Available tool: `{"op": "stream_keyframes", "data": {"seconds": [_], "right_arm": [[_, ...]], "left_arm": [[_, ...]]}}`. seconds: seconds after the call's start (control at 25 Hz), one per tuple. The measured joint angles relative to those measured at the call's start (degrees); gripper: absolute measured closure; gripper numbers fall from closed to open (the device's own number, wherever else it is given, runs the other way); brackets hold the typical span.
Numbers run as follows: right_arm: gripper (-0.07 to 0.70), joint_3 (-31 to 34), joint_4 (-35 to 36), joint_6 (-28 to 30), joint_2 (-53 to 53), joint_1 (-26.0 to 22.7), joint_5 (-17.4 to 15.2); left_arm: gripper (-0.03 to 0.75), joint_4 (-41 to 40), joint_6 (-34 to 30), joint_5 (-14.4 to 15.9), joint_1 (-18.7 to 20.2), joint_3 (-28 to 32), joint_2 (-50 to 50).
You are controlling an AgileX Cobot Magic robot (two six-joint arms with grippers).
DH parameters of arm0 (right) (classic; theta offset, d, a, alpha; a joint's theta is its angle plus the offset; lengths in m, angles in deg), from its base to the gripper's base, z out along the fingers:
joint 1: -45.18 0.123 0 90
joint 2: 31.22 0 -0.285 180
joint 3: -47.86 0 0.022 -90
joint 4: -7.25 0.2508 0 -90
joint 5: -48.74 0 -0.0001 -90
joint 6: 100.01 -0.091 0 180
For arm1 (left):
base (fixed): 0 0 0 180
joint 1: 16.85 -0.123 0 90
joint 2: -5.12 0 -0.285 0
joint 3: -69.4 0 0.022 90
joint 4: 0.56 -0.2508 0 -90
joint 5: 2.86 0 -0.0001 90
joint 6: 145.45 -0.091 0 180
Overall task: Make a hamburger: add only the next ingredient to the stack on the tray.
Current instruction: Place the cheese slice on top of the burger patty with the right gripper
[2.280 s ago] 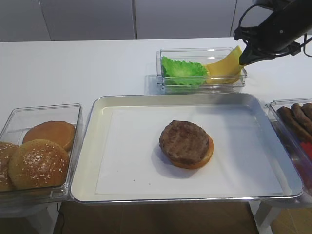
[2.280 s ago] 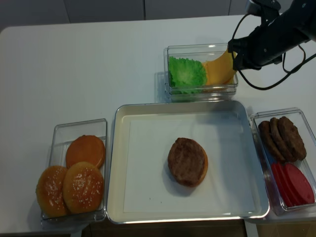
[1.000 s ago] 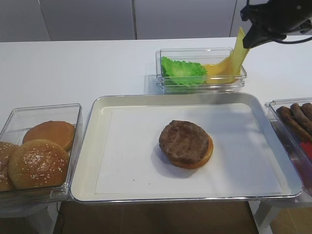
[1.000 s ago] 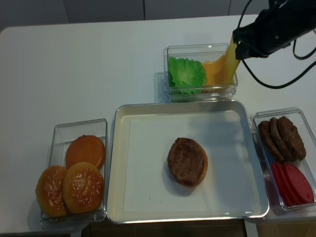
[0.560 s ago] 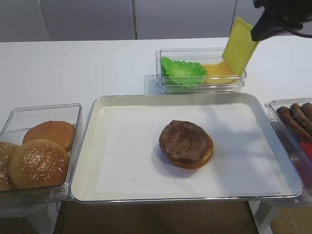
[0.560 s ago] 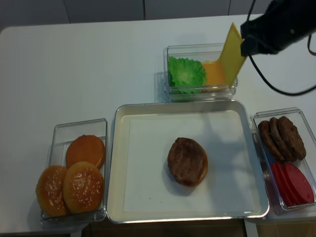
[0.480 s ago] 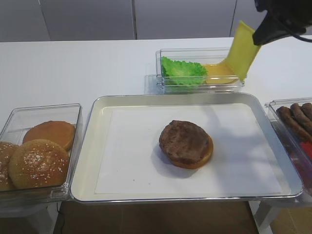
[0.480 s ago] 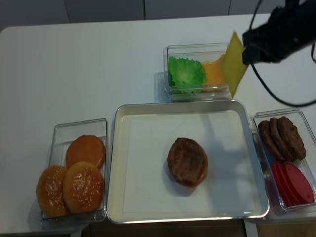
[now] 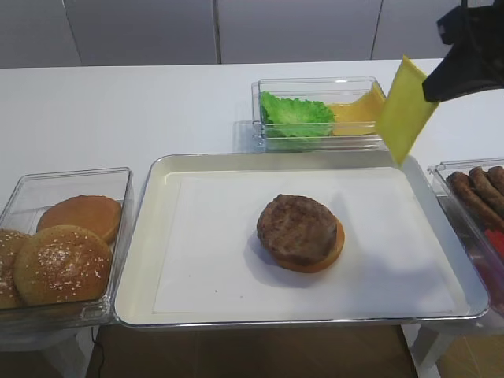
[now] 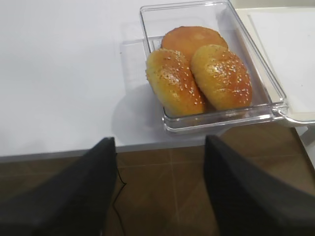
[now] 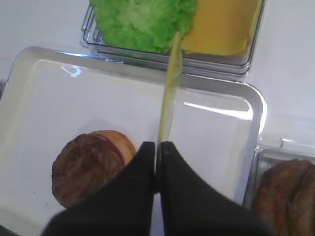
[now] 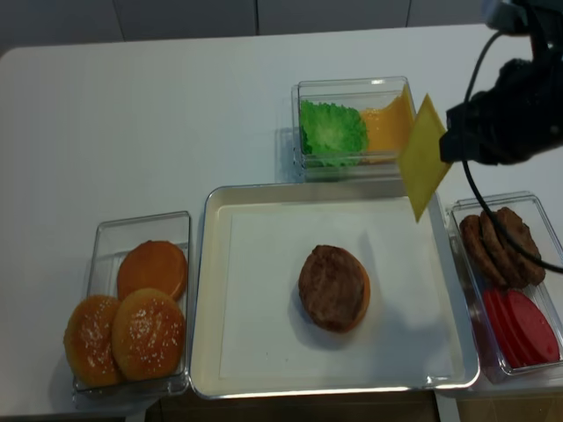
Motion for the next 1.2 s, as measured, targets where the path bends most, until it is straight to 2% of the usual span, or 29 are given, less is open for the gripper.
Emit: {"op": "stream_keyframes", "data": {"seconds": [0.36, 0.6, 0.88, 1.2], "right_arm": [[0.62, 5.96, 4.98, 3.22, 3.29, 0.82, -0.98], [0.62, 7.73, 5.55, 3.83, 3.41, 7.91, -0.65], [0.62, 7.94, 9.23, 3.93, 2.93, 15.86, 3.5], [0.62, 7.94, 13.67, 5.19, -2.16, 24.28, 7.48]], "left_arm": [[0.293, 0.0, 0.0, 0.0, 0.0, 0.0, 0.0], [0.293, 0.0, 0.0, 0.0, 0.0, 0.0, 0.0], [0.293, 0.0, 0.0, 0.0, 0.0, 0.0, 0.0], [0.293, 0.0, 0.0, 0.0, 0.0, 0.0, 0.0]]}}
